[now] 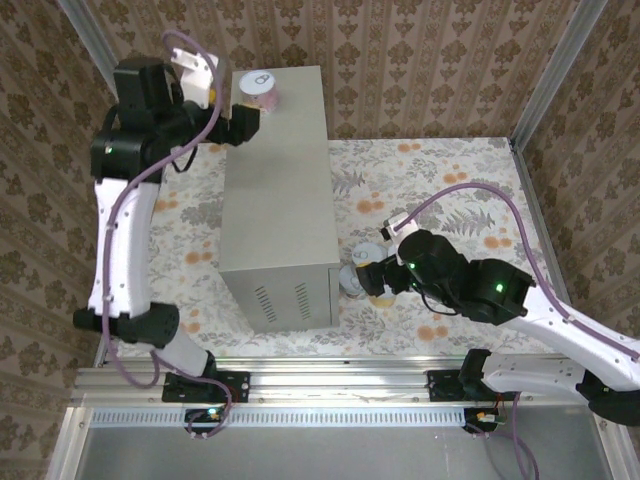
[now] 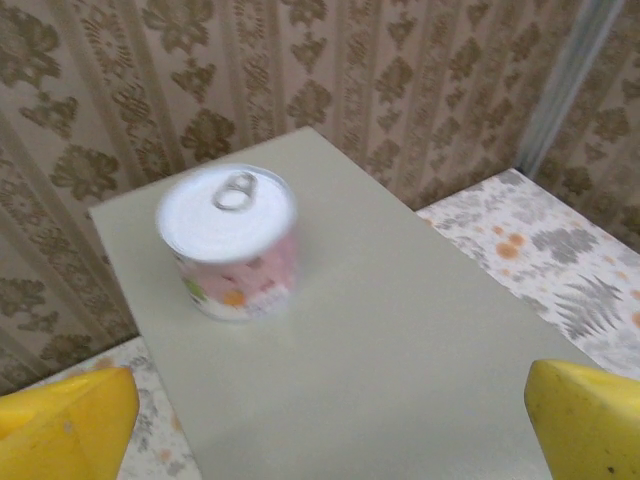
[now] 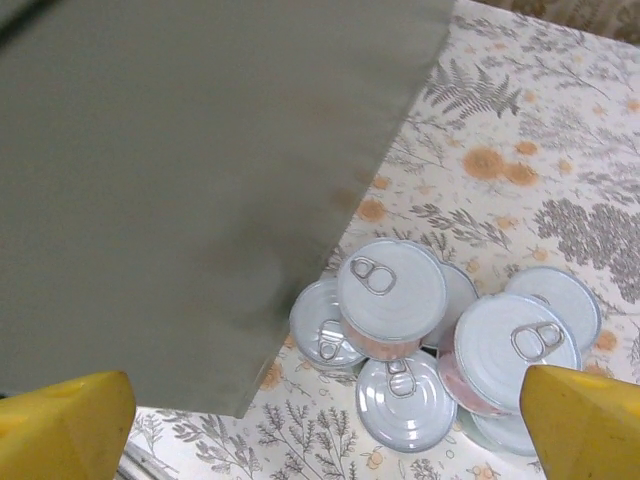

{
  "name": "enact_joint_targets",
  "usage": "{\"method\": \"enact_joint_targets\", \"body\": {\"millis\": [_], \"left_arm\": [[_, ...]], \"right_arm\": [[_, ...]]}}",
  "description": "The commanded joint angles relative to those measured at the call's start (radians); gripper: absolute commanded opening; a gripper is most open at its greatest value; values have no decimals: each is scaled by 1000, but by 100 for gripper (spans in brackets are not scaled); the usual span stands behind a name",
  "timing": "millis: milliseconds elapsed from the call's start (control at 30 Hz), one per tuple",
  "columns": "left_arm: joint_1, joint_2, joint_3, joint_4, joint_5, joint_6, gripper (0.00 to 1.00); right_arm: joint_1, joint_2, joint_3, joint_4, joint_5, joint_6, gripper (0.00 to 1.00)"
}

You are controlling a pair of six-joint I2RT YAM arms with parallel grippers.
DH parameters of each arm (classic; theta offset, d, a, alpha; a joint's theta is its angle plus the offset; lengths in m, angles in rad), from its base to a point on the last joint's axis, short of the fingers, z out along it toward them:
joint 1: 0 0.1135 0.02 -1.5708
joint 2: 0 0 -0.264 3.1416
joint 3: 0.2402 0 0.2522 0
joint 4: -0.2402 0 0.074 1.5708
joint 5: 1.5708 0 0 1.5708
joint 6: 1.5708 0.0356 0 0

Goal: Place and organize the canned foods onto the counter

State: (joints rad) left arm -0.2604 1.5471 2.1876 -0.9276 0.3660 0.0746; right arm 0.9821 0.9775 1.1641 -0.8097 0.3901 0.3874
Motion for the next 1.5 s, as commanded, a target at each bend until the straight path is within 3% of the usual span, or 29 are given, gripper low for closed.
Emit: {"method": "enact_joint_targets", "body": {"millis": [0,233,533,967,1467], "left_arm": [[-60,-100,-111,-48,-9,-19,100],[-135,-287,-271,-65,39,-66,100],[-174,-450,-447,-31,115,-89,100],[-174,-461,-491,-45,122,-73,100],[-174,-434,-486,-40,122,-67,100]], "right_arm": [[-48,4,-27,-59,87,124,100],[-215,-20,-128,-93,38,206,99],[-290,3,-246,-8,-66,151,94],[-314,108,-356,122,-106,151,87],[-438,206,-339,251,-154,53,83]]}}
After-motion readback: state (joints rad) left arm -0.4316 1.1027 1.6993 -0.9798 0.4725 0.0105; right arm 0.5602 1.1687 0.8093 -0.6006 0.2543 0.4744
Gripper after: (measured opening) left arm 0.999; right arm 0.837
